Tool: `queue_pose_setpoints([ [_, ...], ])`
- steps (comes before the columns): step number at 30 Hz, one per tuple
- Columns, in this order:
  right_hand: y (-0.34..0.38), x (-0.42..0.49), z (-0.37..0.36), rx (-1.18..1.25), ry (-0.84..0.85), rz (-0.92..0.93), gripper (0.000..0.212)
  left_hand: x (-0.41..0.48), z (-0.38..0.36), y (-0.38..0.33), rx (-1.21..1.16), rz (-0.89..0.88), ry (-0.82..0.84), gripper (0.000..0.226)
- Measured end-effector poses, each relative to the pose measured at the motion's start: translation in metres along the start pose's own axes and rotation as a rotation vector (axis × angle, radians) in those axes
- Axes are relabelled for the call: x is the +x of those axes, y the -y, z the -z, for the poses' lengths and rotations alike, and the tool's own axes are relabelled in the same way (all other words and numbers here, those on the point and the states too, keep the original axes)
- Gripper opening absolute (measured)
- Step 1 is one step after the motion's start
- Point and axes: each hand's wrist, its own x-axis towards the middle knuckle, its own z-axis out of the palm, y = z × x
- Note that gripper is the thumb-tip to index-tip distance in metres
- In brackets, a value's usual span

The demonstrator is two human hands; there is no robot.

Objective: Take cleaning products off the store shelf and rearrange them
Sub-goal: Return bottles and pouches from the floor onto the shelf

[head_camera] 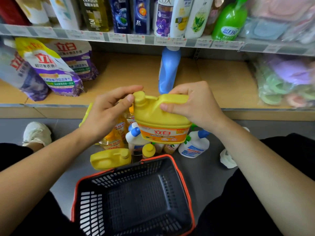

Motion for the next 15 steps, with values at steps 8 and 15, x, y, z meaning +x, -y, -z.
queue_pose_setpoints([
  [8, -0.001, 0.000, 0.003, 0.061, 0.014, -0.075, 0.022, 0.001, -0.003, 0.000, 0.077, -0.039, 0.027, 0.042],
  [15, 0.000, -0.002, -0.006, 0.126, -0.033, -0.105, 0.020, -0.005, -0.007, 0.000, 0.184, -0.076, -0.203, 0.041],
])
